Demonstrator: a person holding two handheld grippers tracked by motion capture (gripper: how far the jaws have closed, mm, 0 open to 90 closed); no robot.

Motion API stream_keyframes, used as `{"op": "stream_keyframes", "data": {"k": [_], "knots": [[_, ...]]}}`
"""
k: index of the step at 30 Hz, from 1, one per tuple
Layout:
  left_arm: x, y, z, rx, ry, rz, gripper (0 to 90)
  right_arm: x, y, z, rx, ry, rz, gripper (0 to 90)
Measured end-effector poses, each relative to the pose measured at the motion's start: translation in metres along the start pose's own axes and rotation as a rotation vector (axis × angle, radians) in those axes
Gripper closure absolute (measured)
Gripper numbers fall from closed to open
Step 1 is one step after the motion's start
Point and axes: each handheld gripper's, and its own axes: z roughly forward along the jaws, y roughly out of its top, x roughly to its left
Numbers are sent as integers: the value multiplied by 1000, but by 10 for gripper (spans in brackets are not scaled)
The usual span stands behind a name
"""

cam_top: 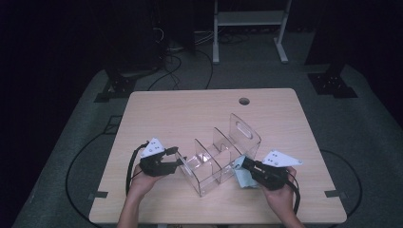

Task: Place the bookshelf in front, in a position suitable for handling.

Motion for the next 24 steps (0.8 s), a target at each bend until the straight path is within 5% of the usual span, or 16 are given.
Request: {"op": "stream_keyframes", "data": {"k": [8,13,20,24], "knots": [[0,0,0,0,2,-2,447,21,1,7,18,54,-52,823],[0,0,0,-2,-1,-1,447,7,-1,3,7,21,-7,823],[0,0,0,-2,1,-4,447,30,0,11,21,81,-55,823],[0,0,1,-3,-3,-2,447,19,1,6,8,55,-23,823]]}}
